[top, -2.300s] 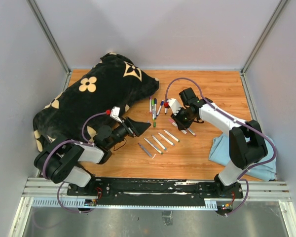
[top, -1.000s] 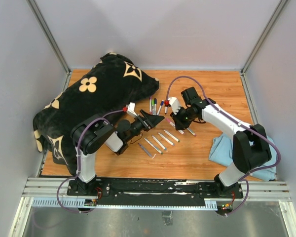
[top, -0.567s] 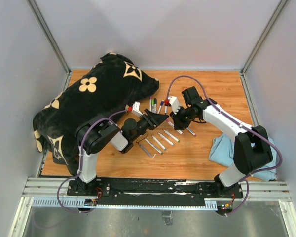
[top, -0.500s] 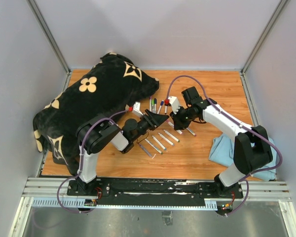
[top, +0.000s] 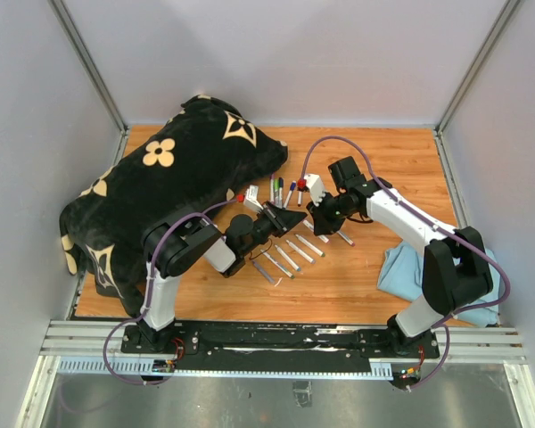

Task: Open the pen caps
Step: Open the pen cap from the pen.

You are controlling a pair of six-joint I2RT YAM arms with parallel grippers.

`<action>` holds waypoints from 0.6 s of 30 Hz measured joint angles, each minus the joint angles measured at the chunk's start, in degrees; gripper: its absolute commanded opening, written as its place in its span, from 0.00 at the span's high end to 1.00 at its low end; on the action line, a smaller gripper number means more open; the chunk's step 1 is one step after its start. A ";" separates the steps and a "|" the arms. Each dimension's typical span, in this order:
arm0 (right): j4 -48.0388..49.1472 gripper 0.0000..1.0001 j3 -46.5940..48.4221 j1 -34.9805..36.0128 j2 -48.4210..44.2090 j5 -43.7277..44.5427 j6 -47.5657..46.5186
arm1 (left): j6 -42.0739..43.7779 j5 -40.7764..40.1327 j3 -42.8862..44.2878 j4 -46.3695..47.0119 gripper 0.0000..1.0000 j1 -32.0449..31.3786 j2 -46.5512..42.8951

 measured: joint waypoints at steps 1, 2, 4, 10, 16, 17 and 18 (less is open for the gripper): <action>-0.02 0.93 -0.02 0.00 0.00 -0.04 0.00 | -0.04 0.09 0.02 0.07 1.00 0.00 0.00; -0.02 0.86 -0.04 0.00 0.00 -0.13 0.00 | -0.02 0.13 0.02 0.09 1.00 0.00 0.00; -0.02 0.67 -0.09 0.00 0.00 -0.35 -0.02 | -0.02 0.28 0.00 0.17 1.00 0.00 0.00; 0.07 0.45 -0.50 -0.04 -0.61 -3.50 0.15 | 0.39 0.57 -2.16 1.27 1.00 -0.35 -1.07; 0.11 0.52 -0.66 -0.04 -0.96 -6.71 0.28 | 0.35 0.90 -3.30 4.11 1.00 -1.36 -3.13; 0.09 0.59 -0.66 -0.04 -0.96 -7.15 0.33 | 0.24 1.01 -3.30 4.59 1.00 -1.49 -3.23; 0.15 0.68 -0.66 -0.04 -0.96 -7.58 0.35 | 0.11 1.14 -3.30 4.94 1.00 -1.55 -3.32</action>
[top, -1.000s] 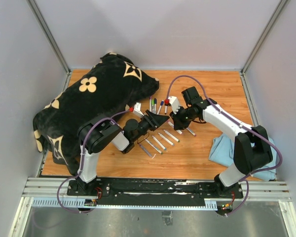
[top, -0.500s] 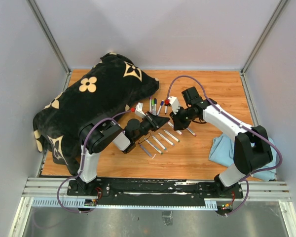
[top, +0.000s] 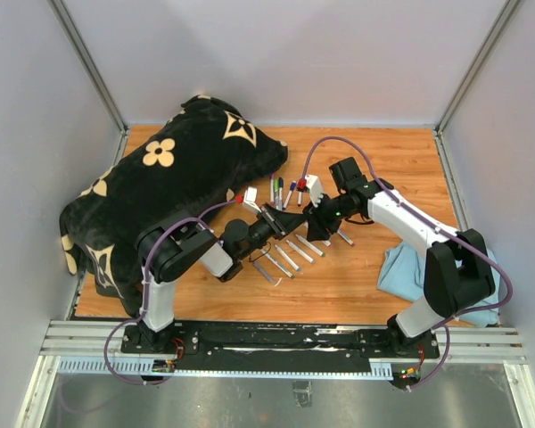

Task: Open the pen caps
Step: Open the pen cap from the pen, then place the pen at the center of the board.

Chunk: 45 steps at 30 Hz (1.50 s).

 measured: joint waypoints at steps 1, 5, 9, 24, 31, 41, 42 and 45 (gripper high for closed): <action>0.02 0.77 0.00 0.00 0.00 -0.42 0.11 | -0.15 0.09 -0.02 0.20 1.00 -0.02 -0.04; 0.22 0.99 -0.07 0.00 0.00 -1.42 0.63 | -0.13 -0.07 -0.90 0.24 1.00 -0.02 -0.46; 0.72 0.99 -0.07 -0.04 0.02 -3.65 1.03 | 0.44 -1.51 -3.21 0.22 1.00 0.13 -2.89; -2.14 0.99 0.26 1.70 1.84 -9.81 -2.84 | 0.68 -9.70 -12.20 -0.11 1.00 12.15 -20.87; -2.75 0.96 -0.09 2.27 0.94 -4.13 -4.28 | 5.73 -6.43 -17.33 -7.17 1.00 12.55 -32.52; -2.54 0.91 -0.61 2.25 -1.79 6.21 -4.85 | 19.17 -2.64 -23.58 -31.08 1.00 12.61 -60.46; -2.45 0.91 -0.61 2.25 -1.73 7.32 -4.85 | 20.02 -2.64 -24.26 -32.85 1.00 12.63 -62.60; -2.29 0.91 -0.61 2.23 -1.20 9.38 -4.81 | 21.79 -2.60 -26.53 -36.92 1.00 12.63 -67.73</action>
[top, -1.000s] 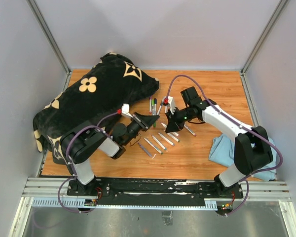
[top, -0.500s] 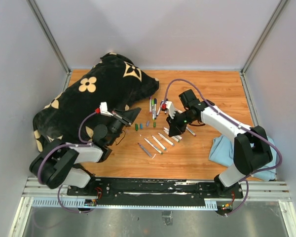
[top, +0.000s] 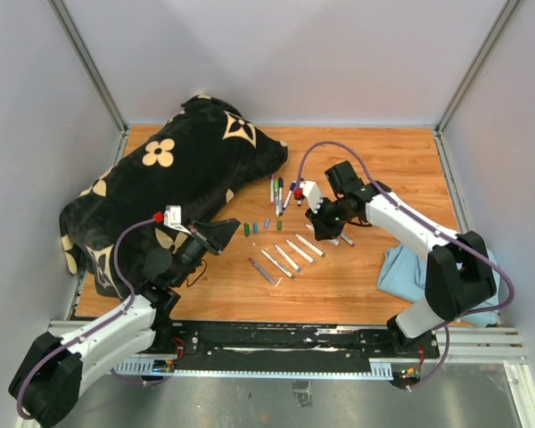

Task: Open the pen caps
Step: Place the pen at the center of the board.

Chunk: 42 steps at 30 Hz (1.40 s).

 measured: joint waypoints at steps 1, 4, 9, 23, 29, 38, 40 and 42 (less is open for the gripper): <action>0.02 0.91 0.00 -0.04 0.24 0.68 0.02 | 0.44 0.11 -0.79 -0.94 1.00 0.00 -1.22; 0.04 0.91 0.00 -0.33 0.76 1.90 0.11 | 1.05 0.74 -2.67 -3.32 1.00 0.00 -3.23; 0.02 0.91 0.00 -0.52 1.20 3.04 0.15 | 0.98 2.19 -4.22 -5.35 1.00 0.00 -3.87; 0.02 0.90 0.00 -0.55 3.28 4.87 0.20 | 0.52 4.09 -4.90 -5.81 1.00 0.00 -3.85; 0.02 0.90 0.00 -0.55 4.28 5.44 0.26 | 0.13 4.20 -5.27 -5.75 1.00 0.00 -3.19; 0.00 0.90 0.02 -0.55 5.20 6.27 0.35 | -0.52 4.24 -5.60 -4.94 1.00 0.00 -2.78; -0.02 0.90 0.02 -0.55 5.42 6.38 0.37 | -0.52 4.26 -5.73 -4.92 1.00 0.00 -2.71; -0.02 0.90 0.02 -0.55 5.75 6.43 0.37 | -0.55 4.31 -5.84 -4.85 1.00 0.00 -2.62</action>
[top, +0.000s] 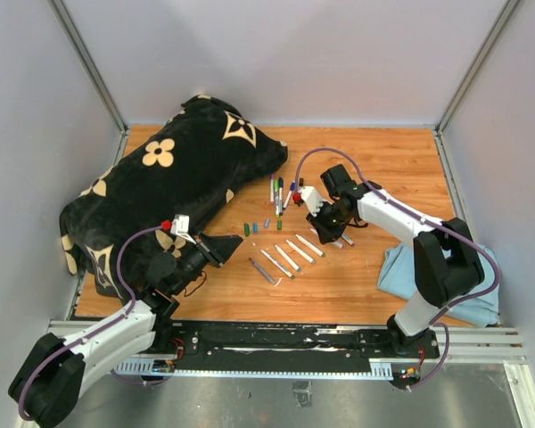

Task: Open the pen caps
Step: Place the pen at the center of the board.

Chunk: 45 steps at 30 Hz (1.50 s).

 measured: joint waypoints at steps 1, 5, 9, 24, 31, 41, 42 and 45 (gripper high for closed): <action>-0.02 0.90 0.00 0.00 0.15 0.04 0.00 | 0.00 0.09 -0.04 0.04 1.00 0.00 0.09; -0.11 0.90 0.00 0.00 0.61 0.33 0.02 | -0.07 0.20 -0.07 0.31 1.00 0.00 0.28; -0.42 0.90 0.02 0.00 0.92 0.42 0.02 | -0.22 0.26 -0.07 0.37 1.00 0.00 0.57; -0.48 0.90 0.04 0.00 1.05 0.57 0.04 | -0.48 0.55 -0.07 1.73 1.00 0.00 2.38; -0.61 0.90 0.22 0.00 1.16 0.57 0.07 | -0.90 1.01 -0.07 1.99 1.00 0.00 2.93; -0.66 0.90 0.24 0.00 1.44 0.57 0.07 | -1.31 1.31 -0.07 2.51 1.00 0.00 4.15; -0.66 0.90 0.24 0.00 1.44 0.57 0.09 | -1.31 1.36 -0.07 2.73 1.00 0.00 4.35; -0.66 0.90 0.24 0.00 1.51 0.57 0.13 | -1.42 1.46 -0.07 3.41 1.00 0.00 4.94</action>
